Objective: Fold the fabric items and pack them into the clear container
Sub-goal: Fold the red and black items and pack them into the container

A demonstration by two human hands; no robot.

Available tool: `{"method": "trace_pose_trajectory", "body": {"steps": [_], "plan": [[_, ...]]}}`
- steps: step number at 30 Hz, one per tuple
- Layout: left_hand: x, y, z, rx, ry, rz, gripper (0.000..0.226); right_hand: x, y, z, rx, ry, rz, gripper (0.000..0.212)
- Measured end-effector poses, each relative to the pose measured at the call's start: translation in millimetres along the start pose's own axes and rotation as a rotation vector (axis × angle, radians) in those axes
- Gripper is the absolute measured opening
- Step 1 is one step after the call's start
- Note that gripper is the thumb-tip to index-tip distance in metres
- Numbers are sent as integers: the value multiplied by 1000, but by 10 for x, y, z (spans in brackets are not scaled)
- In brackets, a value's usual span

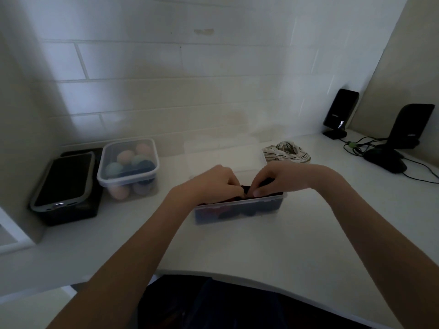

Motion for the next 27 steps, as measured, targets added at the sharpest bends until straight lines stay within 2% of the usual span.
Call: {"method": "trace_pose_trajectory", "body": {"steps": [3, 7, 9, 11, 13, 14, 16, 19, 21, 23, 26, 27], "plan": [[5, -15, -38, 29, 19, 7, 36, -103, 145, 94, 48, 16, 144, 32], [-13, 17, 84, 65, -9, 26, 34, -110, 214, 75, -123, 33, 271, 14], [-12, 57, 122, 24, -20, 60, 29, -196, 411, 4, -45, 98, 483, 8], [-13, 132, 147, -21, -86, 174, 27, -307, 588, -62, 6, 148, 646, 6], [-52, 211, 180, -140, -172, 309, 29, -344, 648, -146, 27, 203, 651, 6], [-75, 238, 207, -223, -204, 344, 37, -346, 656, -188, 38, 229, 632, 7], [-75, 254, 273, -312, -225, 338, 48, -370, 687, -259, 95, 273, 637, 8], [20, 268, 331, -349, -233, 342, 28, -454, 788, -308, 240, 339, 751, 10], [55, 299, 298, -462, -198, 385, 31, -493, 826, -291, 332, 356, 792, 17], [94, 319, 242, -570, -163, 417, 29, -500, 804, -266, 410, 368, 761, 22], [147, 345, 171, -658, -123, 434, 16, -458, 698, -231, 444, 377, 683, 8], [162, 342, 153, -668, -114, 428, 13, -434, 659, -203, 457, 370, 671, 13]]}}
Point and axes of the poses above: each hand's wrist, its own x-axis towards the middle knuckle, its own y-axis out of the back of the hand, z = x × y, the point moved 8 cm from there along x, towards the middle knuckle, and after that the axes turned 3 degrees about -z, right-handed, at the moved point
